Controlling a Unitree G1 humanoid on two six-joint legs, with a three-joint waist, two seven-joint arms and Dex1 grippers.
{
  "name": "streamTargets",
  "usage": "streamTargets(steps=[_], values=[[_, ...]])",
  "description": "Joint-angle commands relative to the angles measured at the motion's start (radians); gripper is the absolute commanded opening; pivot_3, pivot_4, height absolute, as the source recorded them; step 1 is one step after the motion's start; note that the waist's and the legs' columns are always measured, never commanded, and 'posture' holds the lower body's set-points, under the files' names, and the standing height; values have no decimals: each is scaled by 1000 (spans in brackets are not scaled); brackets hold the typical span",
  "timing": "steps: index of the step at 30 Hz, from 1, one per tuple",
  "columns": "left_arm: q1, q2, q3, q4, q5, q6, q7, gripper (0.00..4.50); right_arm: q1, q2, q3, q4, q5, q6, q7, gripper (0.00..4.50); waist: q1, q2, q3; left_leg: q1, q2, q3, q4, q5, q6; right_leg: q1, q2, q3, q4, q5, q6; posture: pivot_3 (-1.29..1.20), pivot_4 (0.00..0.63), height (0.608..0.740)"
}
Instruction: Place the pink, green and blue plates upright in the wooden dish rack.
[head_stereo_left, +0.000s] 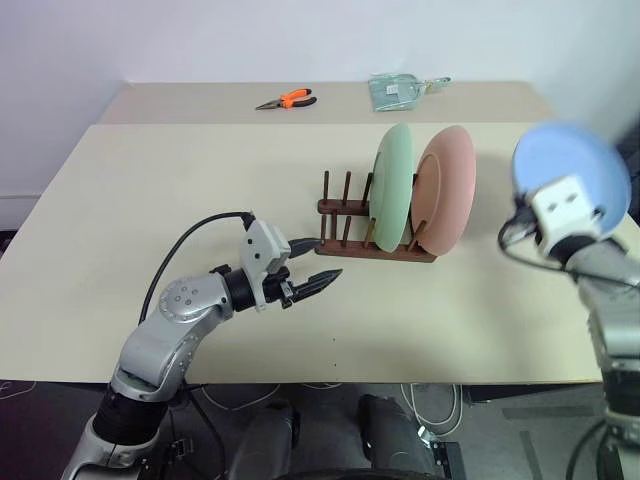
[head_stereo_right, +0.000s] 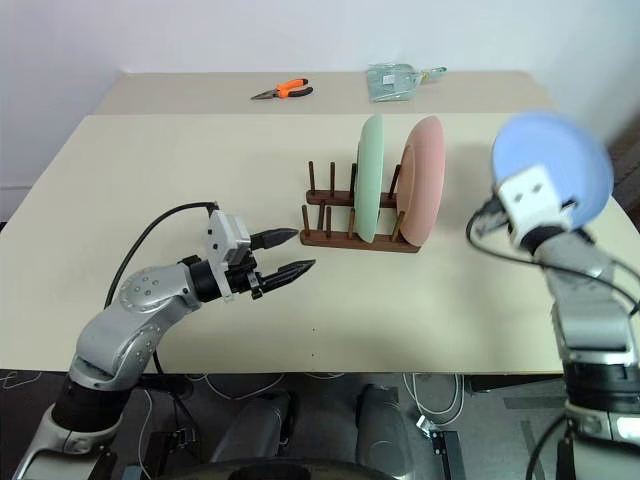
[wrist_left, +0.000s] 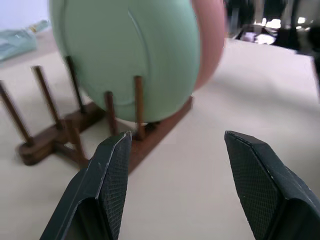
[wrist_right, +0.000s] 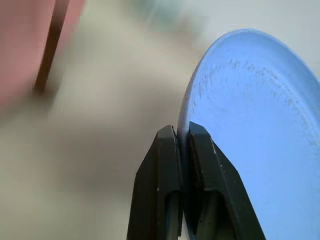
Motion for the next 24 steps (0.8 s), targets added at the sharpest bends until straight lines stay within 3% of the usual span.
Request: streamTargets(steps=[1,4,8,10,15,24], values=[[-25,27,64,91,61,-107,0,3044,-215,71,-140,-184,331,146,-45,28,-2,0,0,0,0,0,0,0,0,0,0,0,0,0,-1,0,150,740],[-30,45,103,167,92,-181,3,3044,-341,132,-184,-276,698,291,-83,28,5,-2,-1,0,0,-3,-1,0,0,0,1,-1,-1,2,-3,0,150,740],[-16,71,182,251,115,-261,16,3044,-456,292,-124,-336,1128,331,-313,28,5,-2,0,-1,0,-4,-2,0,0,0,0,-1,-2,2,-3,0,150,740],[6,93,219,284,121,-295,10,3044,-466,416,-48,-342,1242,305,-464,28,1,-1,-1,-1,0,-4,-2,0,0,-1,-1,-1,-2,2,-3,0,150,740],[42,126,258,312,128,-336,-3,3044,-387,625,100,-303,1289,268,-727,28,-9,-2,-1,-1,0,-5,-2,0,0,-3,-1,-1,2,2,-3,0,150,740],[67,107,262,253,117,-299,29,3044,-342,677,183,-258,1297,260,-861,28,-21,-1,-1,0,0,-4,-3,0,-1,-6,1,0,9,3,-1,0,150,740]])
